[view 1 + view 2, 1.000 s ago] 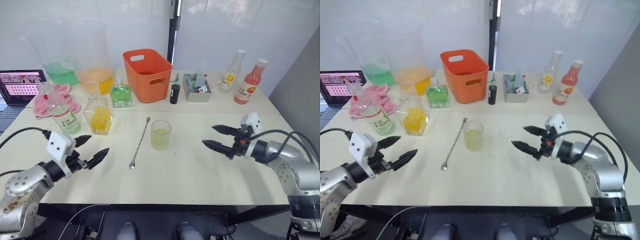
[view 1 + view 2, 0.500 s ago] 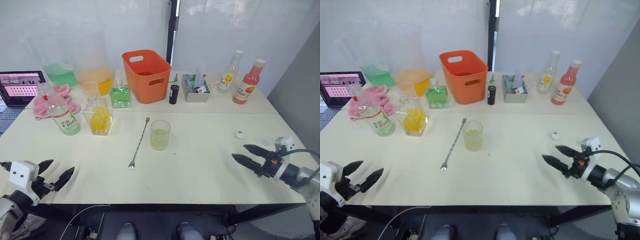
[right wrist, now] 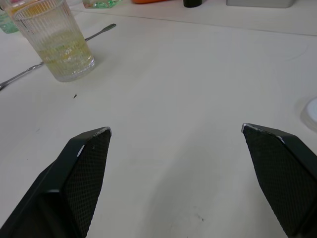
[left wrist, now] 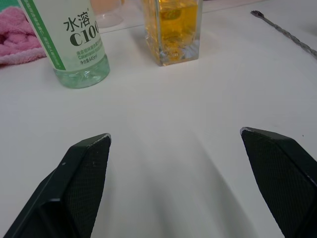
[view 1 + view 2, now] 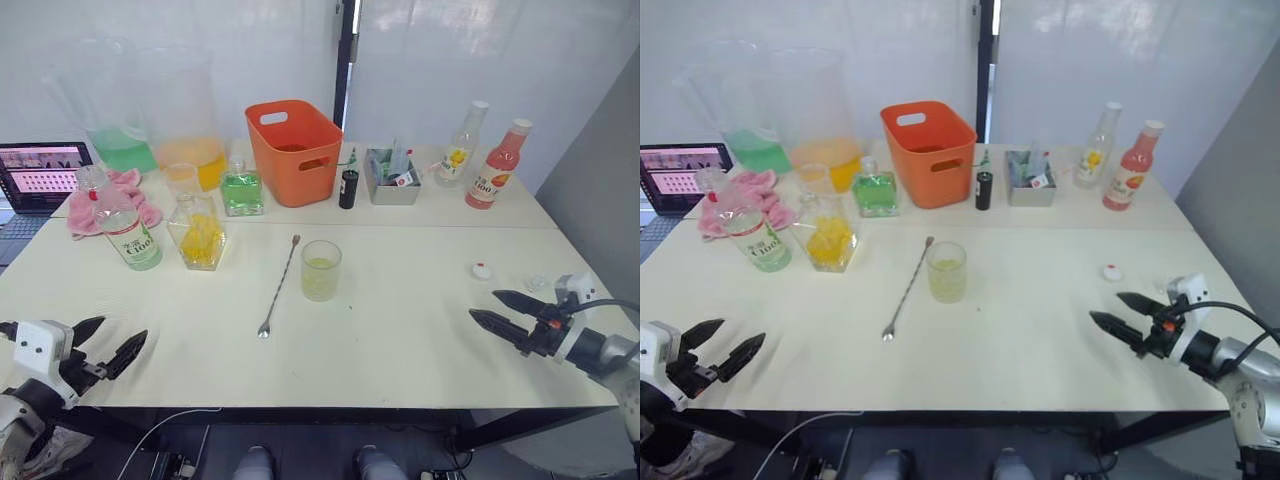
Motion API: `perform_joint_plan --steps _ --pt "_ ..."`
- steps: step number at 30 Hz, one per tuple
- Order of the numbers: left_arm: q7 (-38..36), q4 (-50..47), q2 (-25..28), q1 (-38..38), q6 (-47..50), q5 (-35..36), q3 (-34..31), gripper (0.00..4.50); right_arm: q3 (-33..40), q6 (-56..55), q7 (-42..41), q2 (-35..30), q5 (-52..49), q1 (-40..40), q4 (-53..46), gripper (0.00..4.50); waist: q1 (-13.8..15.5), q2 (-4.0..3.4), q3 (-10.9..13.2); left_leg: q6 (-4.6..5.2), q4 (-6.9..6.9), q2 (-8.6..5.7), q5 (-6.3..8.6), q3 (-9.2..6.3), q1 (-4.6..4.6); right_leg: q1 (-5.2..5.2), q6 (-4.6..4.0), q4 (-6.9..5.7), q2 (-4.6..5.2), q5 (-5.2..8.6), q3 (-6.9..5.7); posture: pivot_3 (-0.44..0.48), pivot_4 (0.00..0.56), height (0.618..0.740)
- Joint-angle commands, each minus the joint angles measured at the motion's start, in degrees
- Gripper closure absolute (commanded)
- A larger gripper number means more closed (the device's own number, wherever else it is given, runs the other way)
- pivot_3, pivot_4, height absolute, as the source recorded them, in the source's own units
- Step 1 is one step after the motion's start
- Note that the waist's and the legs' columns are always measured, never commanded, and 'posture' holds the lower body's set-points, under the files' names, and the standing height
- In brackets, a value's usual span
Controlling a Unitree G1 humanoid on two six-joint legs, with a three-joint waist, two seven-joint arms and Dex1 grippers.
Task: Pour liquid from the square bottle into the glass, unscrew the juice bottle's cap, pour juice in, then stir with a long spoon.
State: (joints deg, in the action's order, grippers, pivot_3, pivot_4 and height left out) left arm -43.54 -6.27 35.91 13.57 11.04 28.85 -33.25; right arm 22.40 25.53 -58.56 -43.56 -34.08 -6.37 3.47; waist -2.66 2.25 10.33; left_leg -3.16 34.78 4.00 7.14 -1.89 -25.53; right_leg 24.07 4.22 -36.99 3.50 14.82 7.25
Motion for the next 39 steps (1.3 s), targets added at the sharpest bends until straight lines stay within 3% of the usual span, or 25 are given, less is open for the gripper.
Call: perform_joint_plan --steps 1,9,18,30,36,39 --pt "2.49 -5.62 -1.71 -0.82 1.80 0.76 2.81 0.07 0.15 0.02 -1.04 -0.66 -1.29 -1.21 -2.38 0.00 0.00 0.00 0.00 0.01 0.00 0.00 -0.01 0.00 0.00 0.00 0.00 0.00 0.00 0.00 0.00 0.000 0.150 0.725" --pt "14.35 -21.00 -3.76 -5.70 14.50 0.87 11.32 0.07 -1.66 7.98 -3.15 -2.02 -7.38 -2.87 -11.35 0.00 0.14 0.01 -0.01 0.16 0.05 -0.01 -0.10 0.00 -0.01 -0.04 0.05 -0.02 -0.01 -0.02 0.01 0.000 0.150 0.725" --pt "25.66 -27.22 -7.40 -13.50 27.57 0.10 20.30 0.07 -3.82 15.36 -4.44 -4.87 -12.83 -5.07 -18.45 0.00 0.13 0.02 -0.01 0.34 0.06 -0.01 -0.22 -0.01 -0.02 -0.06 0.08 -0.01 -0.02 -0.02 0.01 0.000 0.150 0.725" --pt "35.26 -23.27 -16.41 -21.73 34.40 -3.80 28.68 0.07 -4.30 16.37 -3.45 -5.86 -13.67 -4.42 -22.25 0.00 0.23 0.06 -0.03 0.38 0.08 -0.04 -0.24 -0.03 -0.03 -0.09 0.19 0.00 -0.03 -0.07 0.02 0.000 0.150 0.725" --pt "41.19 -15.17 -21.96 -25.73 35.14 -10.10 32.64 0.07 -2.91 17.35 -2.08 -5.62 -16.20 -3.33 -24.14 0.00 0.32 0.07 -0.03 0.39 0.14 -0.07 -0.25 -0.06 -0.04 -0.12 0.21 0.00 -0.03 -0.08 0.02 0.000 0.150 0.725" --pt "40.05 -12.42 -21.87 -27.64 34.87 -12.32 35.31 0.89 -1.55 18.45 -0.37 -4.84 -18.16 -4.02 -23.57 0.00 0.26 0.05 -0.04 0.39 0.10 -0.07 -0.25 -0.07 -0.04 -0.10 0.27 0.00 -0.03 -0.11 0.02 0.000 0.150 0.725"
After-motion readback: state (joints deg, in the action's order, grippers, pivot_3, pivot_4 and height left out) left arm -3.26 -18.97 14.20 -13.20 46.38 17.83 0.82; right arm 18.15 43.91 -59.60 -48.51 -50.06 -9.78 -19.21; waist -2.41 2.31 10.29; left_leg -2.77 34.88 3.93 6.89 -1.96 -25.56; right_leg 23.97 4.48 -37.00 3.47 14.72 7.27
